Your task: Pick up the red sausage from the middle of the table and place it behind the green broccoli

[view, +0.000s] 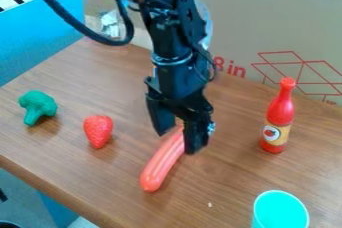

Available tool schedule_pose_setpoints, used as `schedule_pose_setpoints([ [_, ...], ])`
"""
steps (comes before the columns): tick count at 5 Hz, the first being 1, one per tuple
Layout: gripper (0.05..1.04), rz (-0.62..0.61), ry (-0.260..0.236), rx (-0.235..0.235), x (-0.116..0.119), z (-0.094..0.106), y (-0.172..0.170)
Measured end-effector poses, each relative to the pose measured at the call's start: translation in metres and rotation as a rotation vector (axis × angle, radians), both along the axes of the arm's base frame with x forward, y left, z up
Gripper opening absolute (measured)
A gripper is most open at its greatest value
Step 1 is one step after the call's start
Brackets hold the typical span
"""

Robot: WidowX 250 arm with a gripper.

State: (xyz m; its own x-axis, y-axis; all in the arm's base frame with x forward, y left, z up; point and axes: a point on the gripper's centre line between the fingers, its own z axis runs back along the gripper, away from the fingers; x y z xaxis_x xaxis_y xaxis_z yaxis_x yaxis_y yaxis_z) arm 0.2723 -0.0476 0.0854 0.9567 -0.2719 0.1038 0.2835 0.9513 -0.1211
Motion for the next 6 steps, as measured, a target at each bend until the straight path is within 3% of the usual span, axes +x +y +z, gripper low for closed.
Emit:
schedule_pose_setpoints([
  [1,1.002,-0.002,-0.017,-0.002,0.003,-0.001,-0.004],
  [4,1.002,0.134,-0.033,0.119,0.007,-0.008,0.015],
  [5,1.002,0.167,-0.036,0.12,0.007,-0.022,0.016],
  [6,1.002,0.174,-0.049,0.061,0.011,-0.029,0.013],
])
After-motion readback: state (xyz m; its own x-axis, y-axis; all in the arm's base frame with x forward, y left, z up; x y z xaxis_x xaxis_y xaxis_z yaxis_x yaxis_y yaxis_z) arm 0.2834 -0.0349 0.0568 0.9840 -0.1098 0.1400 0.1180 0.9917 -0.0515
